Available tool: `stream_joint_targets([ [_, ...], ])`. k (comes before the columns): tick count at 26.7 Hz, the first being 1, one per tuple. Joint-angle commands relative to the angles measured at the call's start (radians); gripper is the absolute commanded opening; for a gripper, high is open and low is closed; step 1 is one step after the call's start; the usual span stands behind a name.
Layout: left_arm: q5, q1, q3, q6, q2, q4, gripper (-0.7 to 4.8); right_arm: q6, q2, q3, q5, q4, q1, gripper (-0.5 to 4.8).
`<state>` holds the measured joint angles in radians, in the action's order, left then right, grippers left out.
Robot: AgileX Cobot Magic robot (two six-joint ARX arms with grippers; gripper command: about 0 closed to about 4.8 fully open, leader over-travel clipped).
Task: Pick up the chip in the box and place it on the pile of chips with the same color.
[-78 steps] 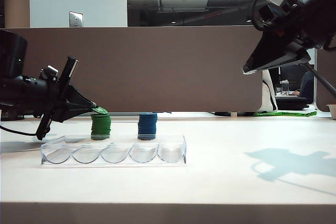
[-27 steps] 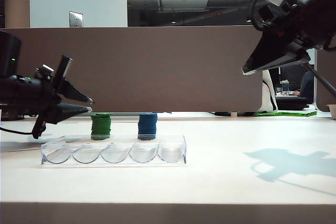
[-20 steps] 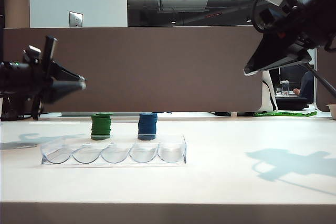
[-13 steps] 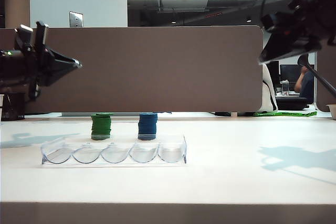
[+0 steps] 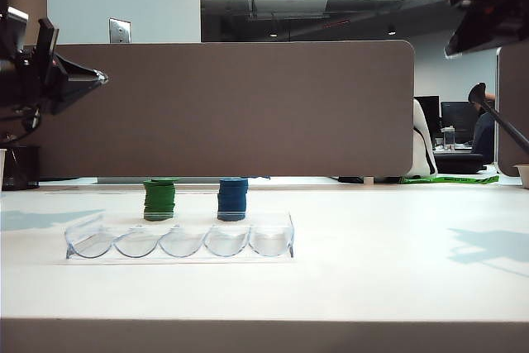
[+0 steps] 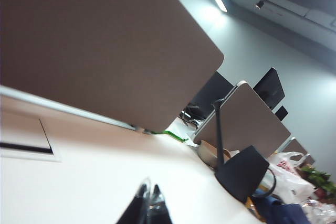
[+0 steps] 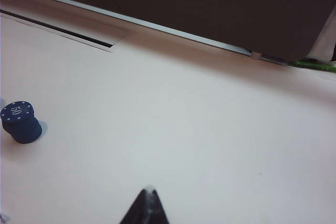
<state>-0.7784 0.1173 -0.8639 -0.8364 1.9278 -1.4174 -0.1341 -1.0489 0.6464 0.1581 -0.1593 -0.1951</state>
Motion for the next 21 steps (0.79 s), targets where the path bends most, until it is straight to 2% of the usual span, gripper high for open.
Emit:
stream_joint_targets([
  [1,0.023,0.001,0.001,0.108,-0.038,0.061,-0.06,0.004,0.035,0.003,-0.001,0.013,0.016,-0.05],
  [8,0.207,-0.001,0.001,0.479,-0.205,0.488,-0.05,0.004,0.104,0.003,-0.007,0.038,0.024,-0.05],
  [11,0.309,0.000,0.001,0.668,-0.307,0.686,-0.06,0.003,0.130,0.003,-0.031,0.042,0.045,-0.05],
  [13,0.315,0.002,0.002,0.718,-0.347,0.733,-0.06,0.003,0.142,0.001,-0.026,0.052,0.072,-0.05],
  [18,0.351,0.008,0.047,0.742,-0.436,0.746,-0.05,0.002,0.199,-0.077,-0.026,-0.008,0.140,-0.05],
  [21,0.386,0.008,0.101,0.785,-0.498,0.745,-0.05,0.003,0.266,-0.155,-0.021,-0.045,0.192,-0.05],
])
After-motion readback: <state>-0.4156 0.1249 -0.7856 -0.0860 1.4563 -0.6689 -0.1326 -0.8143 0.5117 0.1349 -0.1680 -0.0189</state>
